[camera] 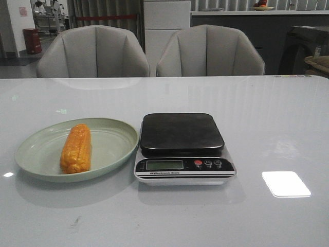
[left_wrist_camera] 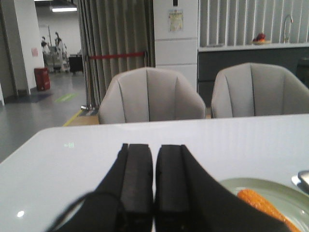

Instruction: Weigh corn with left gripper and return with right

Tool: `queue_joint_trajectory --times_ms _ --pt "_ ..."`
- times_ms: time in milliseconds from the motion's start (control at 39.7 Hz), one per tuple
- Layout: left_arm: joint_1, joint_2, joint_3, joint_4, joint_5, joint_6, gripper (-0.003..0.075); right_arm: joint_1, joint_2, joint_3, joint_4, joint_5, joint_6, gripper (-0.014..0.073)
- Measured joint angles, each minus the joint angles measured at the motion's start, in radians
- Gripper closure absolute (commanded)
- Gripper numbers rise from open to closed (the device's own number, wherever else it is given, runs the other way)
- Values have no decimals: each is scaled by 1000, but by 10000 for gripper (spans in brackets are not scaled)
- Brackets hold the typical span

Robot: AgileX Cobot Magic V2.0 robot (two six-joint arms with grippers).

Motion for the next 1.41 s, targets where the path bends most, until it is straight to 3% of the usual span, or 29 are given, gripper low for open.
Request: queue_joint_trajectory --times_ms 202,353,655,1184,1285,1411 --pt "-11 0 -13 -4 11 -53 596 0 0 0 0 0 0 446" --pt "-46 37 -127 17 158 -71 596 0 0 0 0 0 0 446" --pt "-109 286 -366 17 417 -71 596 0 0 0 0 0 0 446" --pt "-113 471 -376 30 418 -74 591 0 0 0 0 0 0 446" --pt "-113 492 -376 34 408 -74 542 0 0 0 0 0 0 446" --pt "-113 515 -376 34 406 -74 381 0 0 0 0 0 0 446"
